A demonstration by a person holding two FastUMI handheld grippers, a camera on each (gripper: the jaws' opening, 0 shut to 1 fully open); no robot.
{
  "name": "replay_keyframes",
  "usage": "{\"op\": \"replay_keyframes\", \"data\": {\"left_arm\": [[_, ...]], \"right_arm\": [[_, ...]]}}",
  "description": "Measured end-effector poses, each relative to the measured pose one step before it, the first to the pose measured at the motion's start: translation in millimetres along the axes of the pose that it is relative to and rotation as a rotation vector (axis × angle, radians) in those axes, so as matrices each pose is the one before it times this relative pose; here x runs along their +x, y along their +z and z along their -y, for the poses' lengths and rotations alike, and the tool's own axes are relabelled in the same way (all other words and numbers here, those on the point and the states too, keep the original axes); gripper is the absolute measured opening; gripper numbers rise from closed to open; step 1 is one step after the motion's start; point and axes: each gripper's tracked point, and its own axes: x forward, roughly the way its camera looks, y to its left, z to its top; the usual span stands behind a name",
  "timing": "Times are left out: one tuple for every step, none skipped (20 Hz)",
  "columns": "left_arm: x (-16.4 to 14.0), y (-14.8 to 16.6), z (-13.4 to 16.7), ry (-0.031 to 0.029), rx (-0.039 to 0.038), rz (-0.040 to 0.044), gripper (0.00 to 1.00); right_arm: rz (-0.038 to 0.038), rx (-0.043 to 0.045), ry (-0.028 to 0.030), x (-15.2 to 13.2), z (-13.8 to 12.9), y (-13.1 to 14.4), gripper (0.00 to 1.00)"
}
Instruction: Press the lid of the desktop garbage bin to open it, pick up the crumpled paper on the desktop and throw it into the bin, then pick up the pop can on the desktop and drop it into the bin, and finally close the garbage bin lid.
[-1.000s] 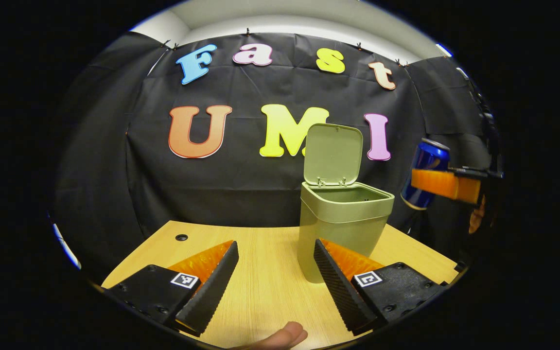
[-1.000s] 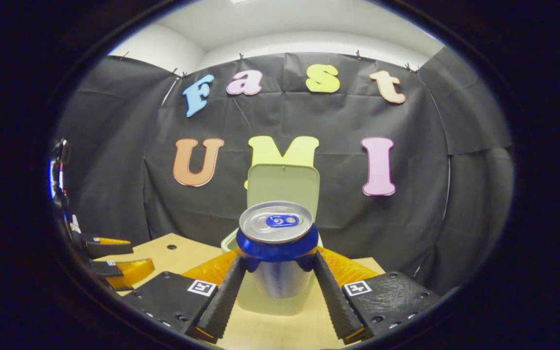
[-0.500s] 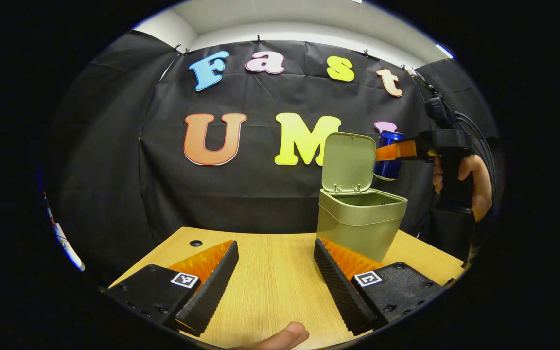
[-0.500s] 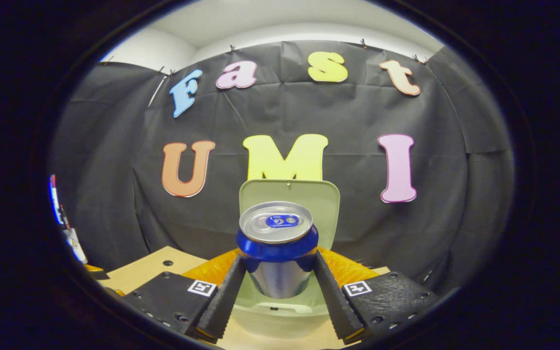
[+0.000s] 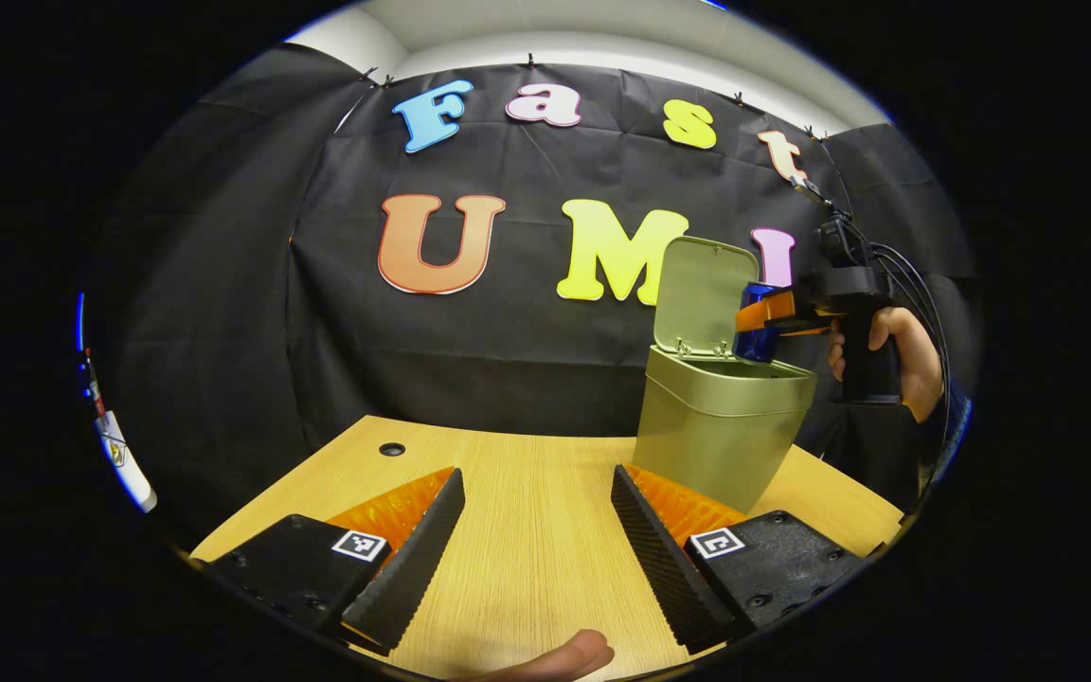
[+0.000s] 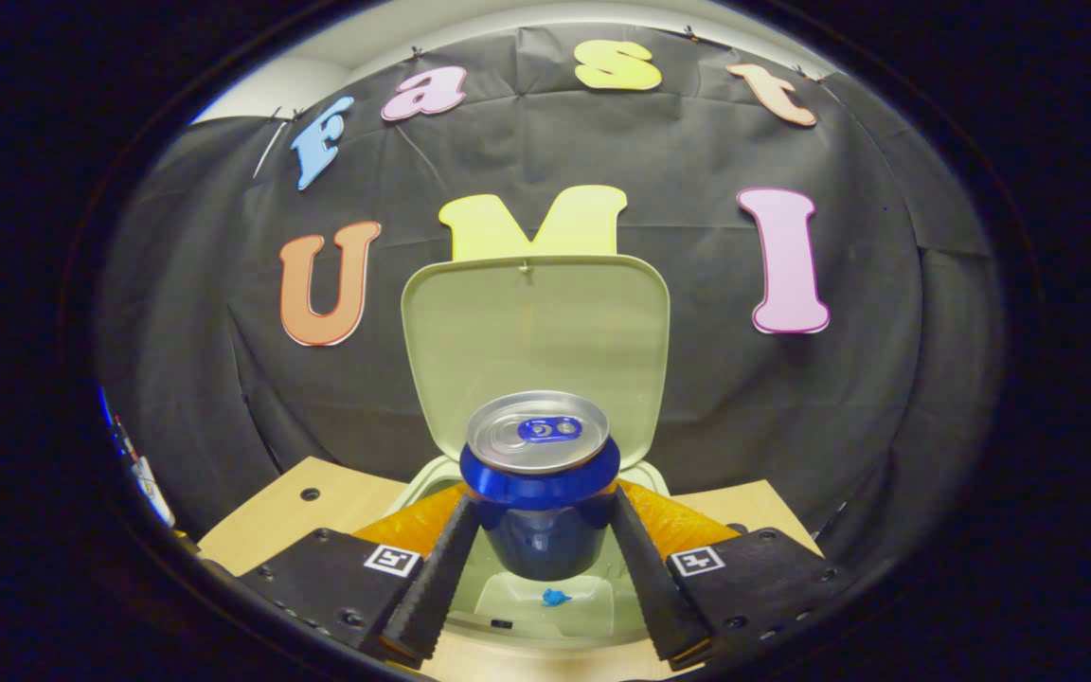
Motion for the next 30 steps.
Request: {"op": "replay_keyframes", "data": {"left_arm": [[0.8,-0.59,-1.51,0.0057,0.00547,0.00133,1.0],[0.78,-2.92,-2.02,0.00697,0.01096,-0.00645,1.0],[0.29,0.32,-0.94,0.00422,0.00335,0.00066,1.0],[0.25,0.4,0.95,-0.00721,-0.00061,-0.0012,1.0],[-0.04,-1.86,-0.01,-0.00299,-0.00264,-0.00032,1.0],[0.16,-0.66,1.14,0.00043,-0.00011,-0.00063,1.0],[-0.33,-0.28,1.35,-0.00181,0.00195,-0.00071,1.0],[-0.31,0.05,-0.24,-0.00063,0.00114,-0.00107,1.0],[-0.25,-0.96,1.83,-0.00426,0.00273,-0.0008,1.0],[0.14,-0.31,0.51,-0.00365,0.00444,-0.00077,1.0],[0.11,-0.84,-0.1,0.00161,0.00227,0.00044,1.0],[-0.01,-2.67,-0.59,0.00122,0.00212,-0.00649,1.0],[-0.68,-1.92,-1.15,0.00022,0.00108,-0.0016,1.0],[-0.45,-0.56,-1.76,0.0032,-0.00003,-0.00109,1.0],[0.69,0.03,-0.97,0.00096,-0.00032,0.00428,1.0],[-0.44,-1.46,-1.14,-0.00154,0.00021,0.00272,1.0],[0.52,-0.33,-0.55,0.00126,0.00024,0.00044,1.0],[0.47,-1.93,-1.61,0.00172,0.00042,-0.00411,1.0],[1.5,-1.4,-1.06,0.00163,0.00055,-0.00359,1.0],[0.71,-1.26,-1.71,0.00236,-0.0006,-0.00502,1.0],[0.4,-1.83,-2.65,0.00767,-0.00081,-0.00673,1.0],[-0.49,-3.42,-3.22,0.01415,-0.0008,-0.0115,1.0],[-1.24,-1.61,-1.17,0.00553,-0.00279,-0.00289,1.0],[0.55,0.4,0.45,0.0012,-0.00977,0.00043,1.0],[-0.18,-0.11,-0.88,-0.001,-0.0108,-0.002,1.0],[-0.99,-1.85,-3.1,0.00191,-0.0084,-0.00238,1.0],[-0.4,-0.6,-2.43,0.00081,-0.00827,0.00548,1.0],[0.48,-0.72,-2.48,-0.00166,-0.00696,0.00687,1.0],[1.48,-0.95,-3.32,0.00712,-0.00817,-0.00293,1.0],[1.19,-2.39,-2.93,0.00591,-0.0076,-0.00524,1.0]], "right_arm": [[-0.00491,0.00789,0.00207,-0.37,2.15,-1.04,0.81],[-0.00473,0.00398,0.00433,-0.81,-0.31,-0.46,0.81],[-0.00491,-0.00249,0.00029,-0.05,0.33,-1.38,0.81],[-0.00284,-0.00973,0.00053,-0.84,-0.19,-0.44,0.81],[0.00153,-0.01254,0.00644,-0.29,-2.98,-0.14,0.8],[0.00333,-0.00989,-0.00473,-1.07,0.27,0.94,0.81],[0.00528,-0.00455,0.00208,-1.65,0.17,1.52,0.82],[0.00892,0.00437,0.00448,-2.37,-1.66,4.09,0.87],[0.00992,0.00659,0.00037,-3.27,-1.14,2.54,0.92],[0.00588,0.00363,0.0038,-4.12,-1.18,5.82,0.96],[0.00804,-0.00137,0.00202,-2.16,-1.04,6.09,0.96],[0.0126,-0.00264,-0.00187,-3.22,-0.93,7.95,0.96],[0.01632,-0.00784,-0.00028,-3.11,-0.96,8.32,0.96],[0.01807,-0.0124,-0.0057,-1.61,-0.36,10.13,0.96],[0.02132,-0.01525,-0.00913,-2.28,0.27,10.15,0.96],[0.01902,-0.01158,-0.01016,-1.77,0.56,12.25,0.96],[0.02497,-0.00314,-0.00834,-0.87,-0.7,12.28,0.96],[0.02523,0.00145,-0.0127,-0.9,-0.11,14.31,0.96],[0.02244,-0.00298,-0.01179,-0.98,-0.15,15.33,0.96],[0.01912,-0.01222,-0.01007,1.31,0.61,16.83,0.94],[0.02249,-0.00652,-0.01219,2.37,0.99,16.42,0.96],[0.02165,0.00043,-0.01217,4.41,0.87,15.96,0.94],[0.01566,0.00353,-0.00684,5.3,-0.72,13.69,0.93],[0.00093,0.00324,-0.00173,6.36,-3.43,9.25,0.94],[-0.00971,0.00184,0.00513,5.74,-4.76,4.27,0.94],[-0.02195,-0.00553,0.008,8.21,-5.3,2.39,0.95],[-0.00769,-0.00552,-0.00385,7.98,-2.16,3.4,0.95],[-0.00456,-0.01591,-0.00688,10.95,-1.91,2.95,0.95],[-0.01112,-0.02333,-0.01149,8.12,-1.45,-1.2,0.96],[-0.01845,-0.01724,-0.00797,10.71,-1.77,-4.87,0.94]]}}
